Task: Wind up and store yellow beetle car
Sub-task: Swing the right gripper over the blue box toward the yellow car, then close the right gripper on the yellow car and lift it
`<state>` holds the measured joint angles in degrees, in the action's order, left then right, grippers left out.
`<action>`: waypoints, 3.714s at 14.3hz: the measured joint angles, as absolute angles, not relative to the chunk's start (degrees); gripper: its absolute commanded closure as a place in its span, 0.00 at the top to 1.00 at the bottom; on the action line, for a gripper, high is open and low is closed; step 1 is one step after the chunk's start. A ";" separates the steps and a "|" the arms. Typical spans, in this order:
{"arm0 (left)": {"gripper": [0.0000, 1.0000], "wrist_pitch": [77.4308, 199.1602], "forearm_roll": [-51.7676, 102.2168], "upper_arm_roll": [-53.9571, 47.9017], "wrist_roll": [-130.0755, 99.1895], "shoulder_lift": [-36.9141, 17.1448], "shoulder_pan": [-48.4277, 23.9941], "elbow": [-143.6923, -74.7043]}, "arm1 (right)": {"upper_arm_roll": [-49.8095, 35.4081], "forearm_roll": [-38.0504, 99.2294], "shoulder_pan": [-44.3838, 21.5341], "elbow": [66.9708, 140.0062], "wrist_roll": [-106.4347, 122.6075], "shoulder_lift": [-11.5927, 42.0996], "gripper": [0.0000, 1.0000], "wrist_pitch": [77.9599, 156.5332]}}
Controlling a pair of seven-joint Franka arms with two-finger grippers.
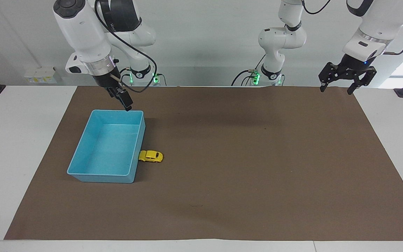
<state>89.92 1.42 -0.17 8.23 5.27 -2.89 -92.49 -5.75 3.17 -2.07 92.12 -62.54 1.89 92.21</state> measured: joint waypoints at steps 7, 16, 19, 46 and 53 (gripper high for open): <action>1.00 90.06 1.42 0.32 8.21 6.03 -2.75 -93.49 | -6.15 3.20 -3.84 92.12 -81.84 1.70 1.00 93.77; 1.00 88.37 1.42 0.34 8.20 6.11 -2.75 -93.50 | -6.17 5.27 -5.74 93.11 -100.69 2.22 1.00 97.13; 1.00 88.31 1.42 0.30 7.36 6.13 -2.75 -93.53 | -6.16 5.29 -5.74 93.41 -101.92 3.12 1.00 97.90; 1.00 87.33 1.44 0.86 6.23 6.29 -2.73 -93.57 | -6.13 0.32 -9.09 111.48 -105.11 9.88 1.00 127.28; 1.00 87.30 1.44 0.86 6.22 6.30 -2.73 -93.57 | -5.98 -2.88 -9.26 112.84 -105.48 15.42 1.00 134.43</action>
